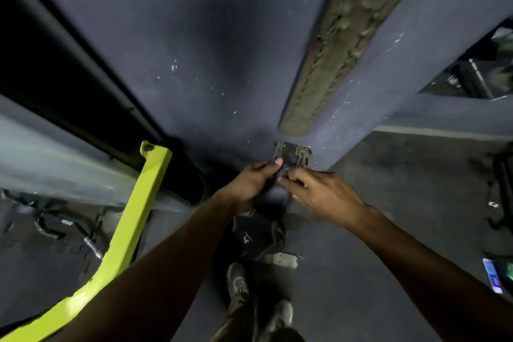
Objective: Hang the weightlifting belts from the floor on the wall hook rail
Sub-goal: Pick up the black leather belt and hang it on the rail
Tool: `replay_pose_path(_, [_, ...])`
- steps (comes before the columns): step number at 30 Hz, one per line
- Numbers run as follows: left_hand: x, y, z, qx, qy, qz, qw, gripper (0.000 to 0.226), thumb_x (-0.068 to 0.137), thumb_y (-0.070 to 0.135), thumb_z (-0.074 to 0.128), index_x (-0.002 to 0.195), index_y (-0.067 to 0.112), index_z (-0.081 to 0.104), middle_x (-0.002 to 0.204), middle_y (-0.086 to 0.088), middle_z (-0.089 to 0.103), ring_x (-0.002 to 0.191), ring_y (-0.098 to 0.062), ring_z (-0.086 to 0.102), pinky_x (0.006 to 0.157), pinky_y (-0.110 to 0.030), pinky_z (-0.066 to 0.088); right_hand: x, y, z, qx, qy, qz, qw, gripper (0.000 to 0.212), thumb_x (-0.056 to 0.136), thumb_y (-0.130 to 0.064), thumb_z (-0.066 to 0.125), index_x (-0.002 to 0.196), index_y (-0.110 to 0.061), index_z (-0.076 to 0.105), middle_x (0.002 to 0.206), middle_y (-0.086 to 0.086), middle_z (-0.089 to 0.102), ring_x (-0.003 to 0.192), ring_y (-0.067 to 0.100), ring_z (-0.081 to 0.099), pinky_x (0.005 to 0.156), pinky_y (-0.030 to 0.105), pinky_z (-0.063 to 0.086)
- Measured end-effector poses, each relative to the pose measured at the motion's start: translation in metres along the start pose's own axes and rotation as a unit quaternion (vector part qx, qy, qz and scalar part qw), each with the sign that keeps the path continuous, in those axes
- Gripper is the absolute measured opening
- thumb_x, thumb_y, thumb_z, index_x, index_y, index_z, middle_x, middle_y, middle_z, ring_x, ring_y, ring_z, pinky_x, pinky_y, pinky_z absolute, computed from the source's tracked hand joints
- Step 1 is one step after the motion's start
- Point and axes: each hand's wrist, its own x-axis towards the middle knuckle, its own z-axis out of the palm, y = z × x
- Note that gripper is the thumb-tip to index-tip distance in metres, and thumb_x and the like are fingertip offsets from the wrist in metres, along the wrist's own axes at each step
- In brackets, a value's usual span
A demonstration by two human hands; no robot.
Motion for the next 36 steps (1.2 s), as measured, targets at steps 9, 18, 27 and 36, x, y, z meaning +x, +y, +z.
replay_pose_path(9, [-0.093,0.044,0.091,-0.023,0.058,0.122,0.991,0.031,0.104,0.035,0.057,0.104,0.015,0.081,0.108,-0.012,0.077,0.103,-0.029,0.067,0.102,-0.043,0.051,-0.047,-0.041,-0.090,0.446,0.171,0.415,0.774,0.043,0.086,0.004,0.077,0.107,-0.022,0.051,0.089,0.007,0.058,0.082,0.015,0.065,0.084,0.030,0.052])
replay_pose_path(18, [-0.201,0.114,0.175,0.025,-0.045,0.295,0.954,0.042,0.110,0.032,0.046,0.142,0.009,0.058,0.137,-0.016,0.068,0.129,-0.032,0.064,0.111,-0.049,0.050,-0.046,-0.074,-0.228,0.527,0.210,0.289,0.771,0.035,0.094,-0.054,0.067,0.121,-0.032,0.070,0.116,-0.011,0.076,0.116,0.009,0.070,0.105,0.036,0.053])
replay_pose_path(27, [-0.301,0.216,0.232,0.012,-0.121,0.393,0.911,0.044,0.111,0.026,0.040,0.151,0.007,0.038,0.152,-0.016,0.054,0.141,-0.027,0.053,0.123,-0.047,0.037,-0.003,-0.106,-0.376,0.379,0.449,0.191,0.786,0.025,0.105,-0.021,0.061,0.130,-0.020,0.063,0.117,-0.018,0.074,0.113,0.000,0.069,0.100,0.025,0.053])
replay_pose_path(36, [-0.328,0.233,0.208,0.127,-0.163,0.390,0.897,0.065,0.092,0.046,0.073,0.133,-0.002,0.061,0.128,-0.024,0.071,0.124,-0.040,0.066,0.112,-0.059,0.047,0.044,-0.117,-0.493,0.400,0.434,0.089,0.802,0.021,0.103,-0.036,0.058,0.121,-0.034,0.068,0.124,-0.003,0.075,0.119,0.019,0.069,0.110,0.051,0.051])
